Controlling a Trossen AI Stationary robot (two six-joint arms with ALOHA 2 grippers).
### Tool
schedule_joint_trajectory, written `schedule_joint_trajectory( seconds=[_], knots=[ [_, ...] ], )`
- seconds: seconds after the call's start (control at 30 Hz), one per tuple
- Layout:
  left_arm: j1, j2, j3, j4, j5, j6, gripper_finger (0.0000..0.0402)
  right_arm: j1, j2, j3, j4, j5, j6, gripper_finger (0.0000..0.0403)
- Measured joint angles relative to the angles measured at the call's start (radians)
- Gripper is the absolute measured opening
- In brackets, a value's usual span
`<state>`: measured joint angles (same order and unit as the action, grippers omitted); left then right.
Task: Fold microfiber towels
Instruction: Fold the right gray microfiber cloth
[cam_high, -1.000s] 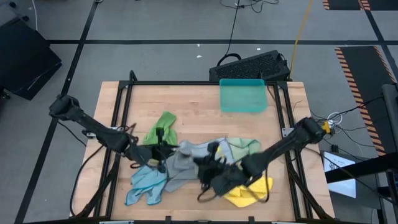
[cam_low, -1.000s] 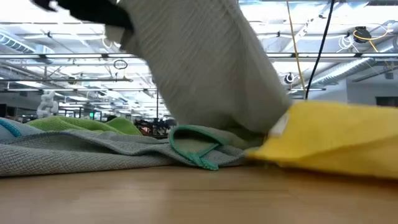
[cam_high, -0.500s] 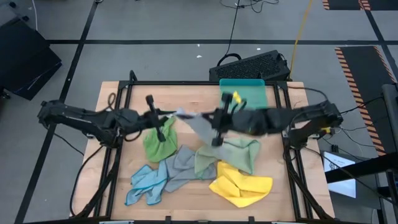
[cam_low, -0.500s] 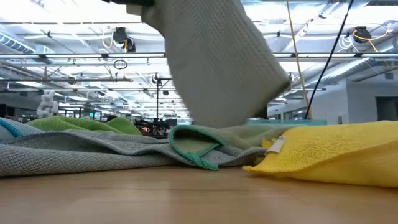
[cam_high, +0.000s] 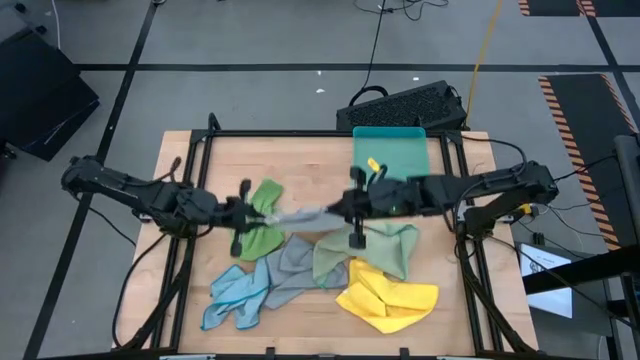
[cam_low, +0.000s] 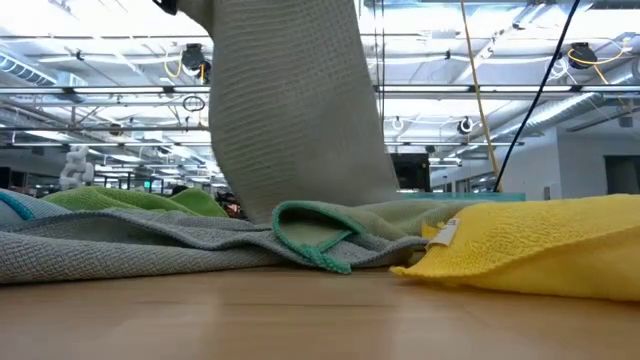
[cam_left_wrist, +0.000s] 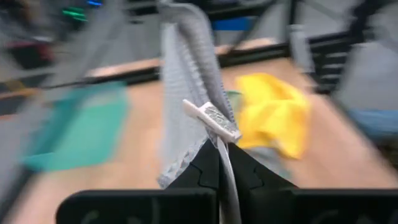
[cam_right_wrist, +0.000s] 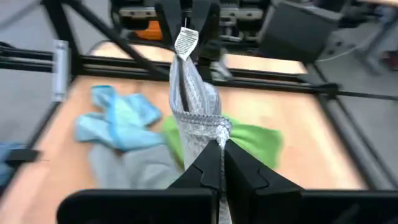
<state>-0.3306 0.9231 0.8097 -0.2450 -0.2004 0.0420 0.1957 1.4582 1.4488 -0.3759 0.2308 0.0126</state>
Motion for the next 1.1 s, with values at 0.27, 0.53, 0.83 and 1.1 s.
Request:
schedule_joint_trajectory(
  seconds=[0.27, 0.53, 0.83, 1.1],
  knots=[
    [-0.126, 0.148, 0.000, 0.080, 0.082, -0.072, 0.0004, 0.164, -0.002, -0.123, 0.125, -0.023, 0.106, 0.0003],
    [-0.189, 0.251, -0.001, 0.260, 0.164, -0.072, 0.0005, 0.305, -0.003, -0.228, 0.340, -0.016, 0.148, 0.0003],
    [-0.266, 0.341, 0.000, 0.368, 0.120, -0.151, 0.0004, 0.403, 0.000, -0.477, 0.717, 0.096, 0.237, 0.0004],
    [-0.271, 0.485, 0.000, 0.372, 0.038, -0.302, 0.0004, 0.403, 0.038, -0.642, 0.821, 0.131, 0.402, 0.0004]
  ],
)
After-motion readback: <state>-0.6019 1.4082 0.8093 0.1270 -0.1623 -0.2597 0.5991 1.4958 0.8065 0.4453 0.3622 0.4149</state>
